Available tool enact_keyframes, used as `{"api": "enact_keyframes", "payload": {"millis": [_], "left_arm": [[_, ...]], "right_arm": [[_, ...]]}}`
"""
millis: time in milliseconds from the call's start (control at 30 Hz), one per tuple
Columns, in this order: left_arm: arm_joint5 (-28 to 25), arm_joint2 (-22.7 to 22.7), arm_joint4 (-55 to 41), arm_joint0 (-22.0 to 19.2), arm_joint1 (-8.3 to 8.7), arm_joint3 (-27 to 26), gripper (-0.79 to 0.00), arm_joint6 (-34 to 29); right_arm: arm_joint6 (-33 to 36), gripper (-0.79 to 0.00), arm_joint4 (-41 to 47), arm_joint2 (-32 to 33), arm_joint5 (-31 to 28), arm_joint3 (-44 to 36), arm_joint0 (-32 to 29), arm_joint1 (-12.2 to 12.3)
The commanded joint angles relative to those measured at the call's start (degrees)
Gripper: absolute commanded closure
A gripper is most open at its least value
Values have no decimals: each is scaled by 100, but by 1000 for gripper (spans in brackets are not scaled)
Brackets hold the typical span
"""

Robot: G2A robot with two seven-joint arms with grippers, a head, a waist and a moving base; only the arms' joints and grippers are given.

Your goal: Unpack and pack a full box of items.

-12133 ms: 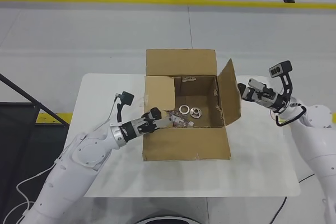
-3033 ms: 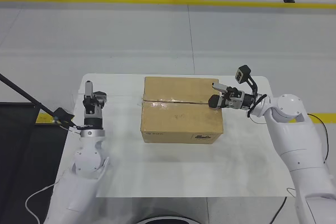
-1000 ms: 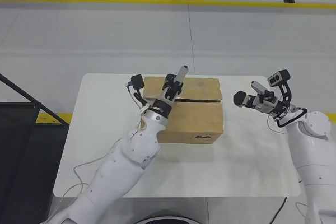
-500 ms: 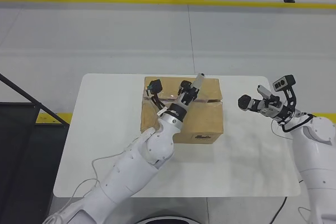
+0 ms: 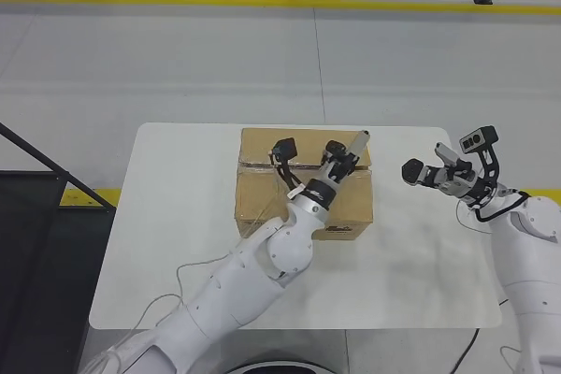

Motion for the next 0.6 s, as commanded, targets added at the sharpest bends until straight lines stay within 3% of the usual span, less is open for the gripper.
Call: {"api": "enact_keyframes", "payload": {"millis": [0,300,567], "left_arm": [[-41,104,3,-62,-83,90,-785,86],[-284,130,63,-77,-274,27,-785,14],[-435,-846,666,617,-44,-1359,-785,-177]], "right_arm": [[36,-785,10,27,-16,15,-20,14],[543,-785,117,-20,53,-201,-64,46],[528,-785,-279,-220,472,-111,160,71]]}}
